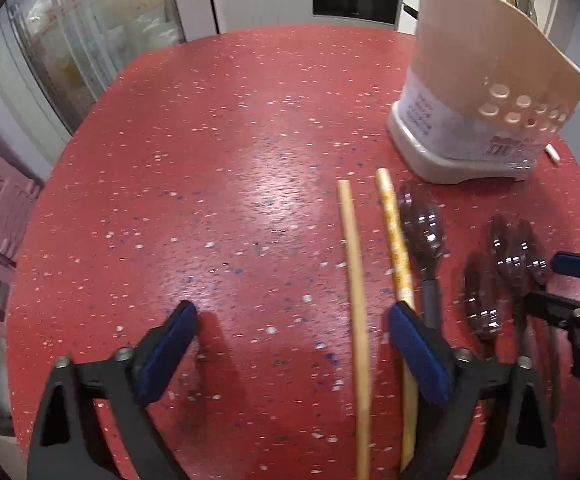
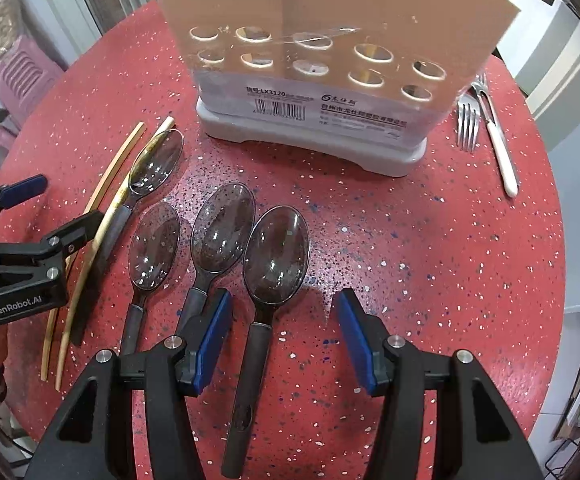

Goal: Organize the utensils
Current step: 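Grasp a plain wooden chopstick with left tool while right tool grasps a dark spoon, then lift the held chopstick and spoon and carry both over the holder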

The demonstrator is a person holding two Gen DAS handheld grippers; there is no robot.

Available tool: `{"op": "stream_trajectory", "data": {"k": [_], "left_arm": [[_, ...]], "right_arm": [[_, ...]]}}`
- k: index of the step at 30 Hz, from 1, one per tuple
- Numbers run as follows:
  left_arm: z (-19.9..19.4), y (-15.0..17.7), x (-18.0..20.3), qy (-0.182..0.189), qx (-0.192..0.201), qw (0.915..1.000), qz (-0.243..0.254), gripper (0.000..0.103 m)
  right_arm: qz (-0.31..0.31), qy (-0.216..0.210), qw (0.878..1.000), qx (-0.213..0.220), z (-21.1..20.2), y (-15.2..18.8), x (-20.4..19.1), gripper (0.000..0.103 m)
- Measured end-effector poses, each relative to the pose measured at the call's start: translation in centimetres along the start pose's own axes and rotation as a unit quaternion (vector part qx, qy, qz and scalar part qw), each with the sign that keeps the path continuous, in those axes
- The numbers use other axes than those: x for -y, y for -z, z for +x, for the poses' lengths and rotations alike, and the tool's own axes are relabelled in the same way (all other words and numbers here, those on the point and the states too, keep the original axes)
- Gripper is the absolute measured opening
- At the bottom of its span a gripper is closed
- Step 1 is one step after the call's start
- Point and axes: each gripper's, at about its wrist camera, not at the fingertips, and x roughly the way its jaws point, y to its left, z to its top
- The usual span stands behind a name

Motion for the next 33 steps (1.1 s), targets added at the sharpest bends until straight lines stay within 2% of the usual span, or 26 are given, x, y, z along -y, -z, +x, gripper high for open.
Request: {"op": "stream_trajectory", "data": {"k": [2, 3, 4, 5, 7, 8, 10, 13, 14, 18, 22, 27, 33], "left_arm": [[-0.3, -0.9, 0.7, 0.017, -0.007, 0.9998, 0.007, 0.094], [-0.4, -1.2, 1.2, 0.019, -0.012, 0.9996, 0.016, 0.087], [-0.4, -1.5, 1.7, 0.023, -0.015, 0.9993, 0.026, 0.078], [-0.7, -1.9, 2.2, 0.026, -0.02, 0.9989, 0.035, 0.074], [-0.6, -2.5, 3.3, 0.034, -0.028, 0.9976, 0.052, 0.055], [-1.0, -2.7, 3.3, 0.037, -0.031, 0.9971, 0.059, 0.051], [-1.3, -2.9, 3.9, 0.049, -0.036, 0.9957, 0.071, 0.03], [-1.8, -2.8, 4.4, 0.048, -0.029, 0.9965, 0.062, 0.03], [-2.6, -2.3, 3.4, 0.05, -0.021, 0.9969, 0.056, 0.03], [-4.8, 0.0, 3.2, 0.051, 0.019, 0.9979, 0.035, 0.03], [-6.2, 0.6, 1.9, 0.054, 0.061, 0.9966, 0.006, 0.03], [-8.6, 0.8, 1.3, 0.068, 0.112, 0.9911, -0.025, 0.03], [-12.3, 0.9, 1.9, 0.08, 0.162, 0.9828, -0.038, 0.03]], "right_arm": [[-0.007, -0.002, 1.0, -0.002, -0.1, -0.5, 0.0, 0.043], [-0.01, -0.004, 1.0, -0.003, -0.2, -0.6, -0.1, 0.029], [-0.013, -0.009, 1.0, -0.005, -0.3, -0.7, -0.1, 0.021], [-0.014, -0.014, 1.0, -0.006, -0.3, -0.8, 0.0, 0.016], [-0.017, -0.018, 1.0, -0.005, -0.4, -0.8, 0.1, 0.012], [-0.015, -0.025, 1.0, -0.002, -0.5, -0.8, 0.4, 0.012], [-0.002, -0.042, 0.999, 0.0, -0.5, -0.6, 1.2, 0.012], [0.014, -0.07, 0.997, 0.005, -0.8, -0.1, 2.6, 0.012], [0.019, -0.08, 0.997, 0.007, -0.9, 0.0, 2.9, 0.012], [0.035, -0.113, 0.993, 0.027, -1.5, 1.0, 4.8, 0.012], [0.052, -0.143, 0.987, 0.052, -2.4, 1.8, 6.4, 0.012], [0.067, -0.173, 0.978, 0.098, -4.8, 2.8, 9.5, 0.013], [0.067, -0.203, 0.963, 0.166, -8.6, 3.6, 9.2, 0.013]]}}
